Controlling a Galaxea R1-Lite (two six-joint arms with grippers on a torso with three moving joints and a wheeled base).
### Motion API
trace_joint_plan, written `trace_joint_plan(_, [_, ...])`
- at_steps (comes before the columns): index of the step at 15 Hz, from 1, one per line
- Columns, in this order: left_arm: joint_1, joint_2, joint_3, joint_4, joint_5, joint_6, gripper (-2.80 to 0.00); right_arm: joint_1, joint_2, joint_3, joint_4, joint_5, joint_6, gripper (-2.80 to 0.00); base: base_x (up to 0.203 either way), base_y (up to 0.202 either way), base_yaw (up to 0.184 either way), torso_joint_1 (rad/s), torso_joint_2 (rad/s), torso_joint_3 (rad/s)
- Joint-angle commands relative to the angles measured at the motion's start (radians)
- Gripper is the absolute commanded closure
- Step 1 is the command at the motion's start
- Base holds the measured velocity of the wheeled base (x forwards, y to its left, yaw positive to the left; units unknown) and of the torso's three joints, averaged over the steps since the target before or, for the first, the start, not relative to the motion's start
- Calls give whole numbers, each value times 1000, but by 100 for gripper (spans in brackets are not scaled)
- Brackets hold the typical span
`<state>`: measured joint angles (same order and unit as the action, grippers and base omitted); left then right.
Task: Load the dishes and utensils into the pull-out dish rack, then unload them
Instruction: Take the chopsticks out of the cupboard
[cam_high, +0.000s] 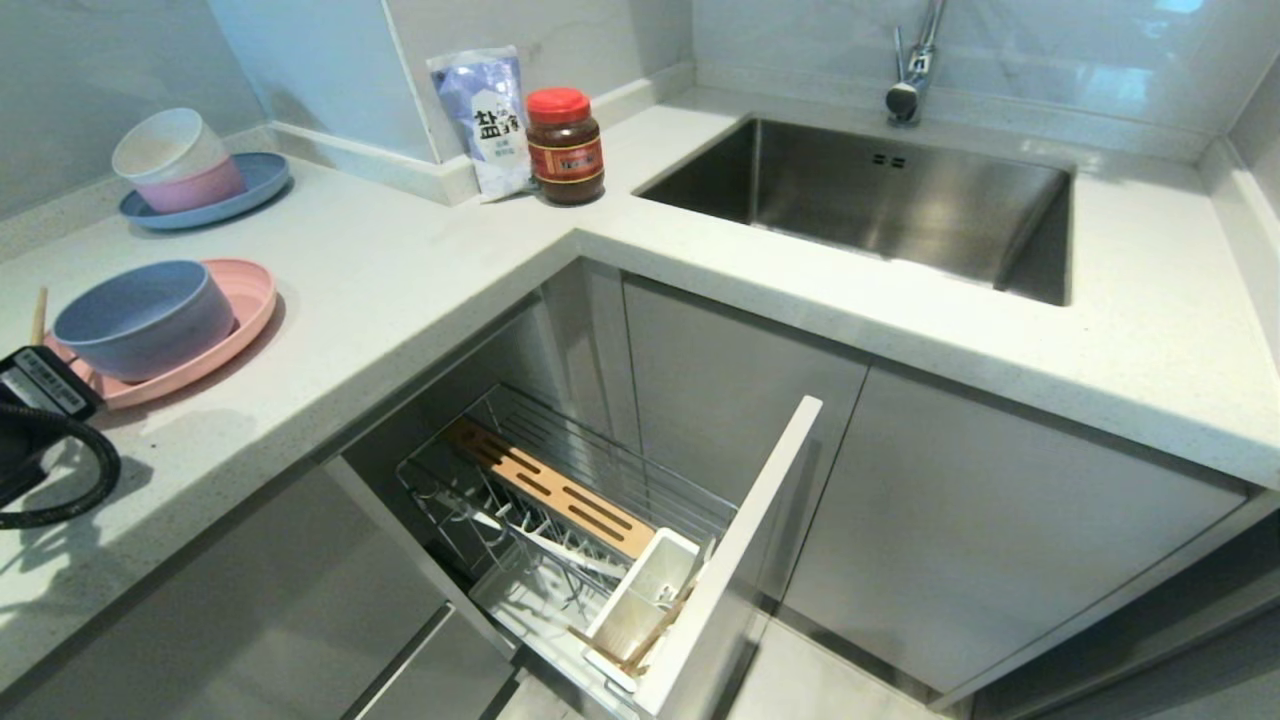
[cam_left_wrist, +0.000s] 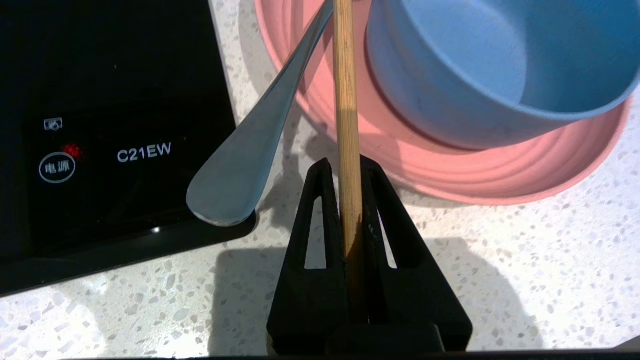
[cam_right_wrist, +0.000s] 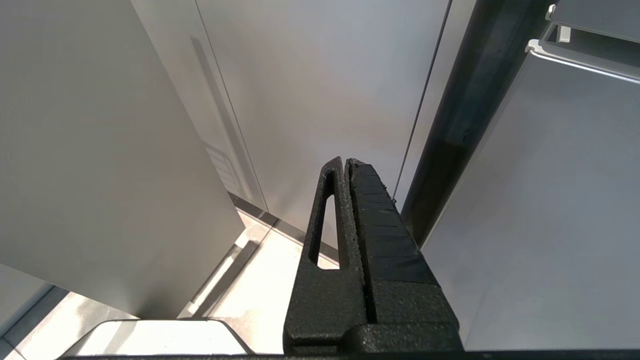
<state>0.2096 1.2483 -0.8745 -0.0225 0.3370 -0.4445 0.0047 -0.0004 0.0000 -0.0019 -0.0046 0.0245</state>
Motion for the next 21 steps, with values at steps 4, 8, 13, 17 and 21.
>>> trace_joint_plan(4, [2, 10, 1, 3, -10, -3, 0, 1, -4, 2, -1, 0, 0, 0, 0, 0, 0, 0, 0, 0])
trace_joint_plan(8, [26, 21, 0, 4, -42, -3, 0, 1, -4, 2, 0, 0, 0, 0, 0, 0, 0, 0, 0, 0])
trace_joint_plan(13, [39, 25, 0, 4, -69, -3, 0, 0, -3, 2, -1, 0, 0, 0, 0, 0, 0, 0, 0, 0])
trace_joint_plan(17, [45, 22, -1, -5, -69, -7, 0, 1, -4, 2, -1, 0, 0, 0, 0, 0, 0, 0, 0, 0])
trace_joint_plan(21, [44, 17, 0, -3, -69, -7, 0, 0, -4, 2, -1, 0, 0, 0, 0, 0, 0, 0, 0, 0])
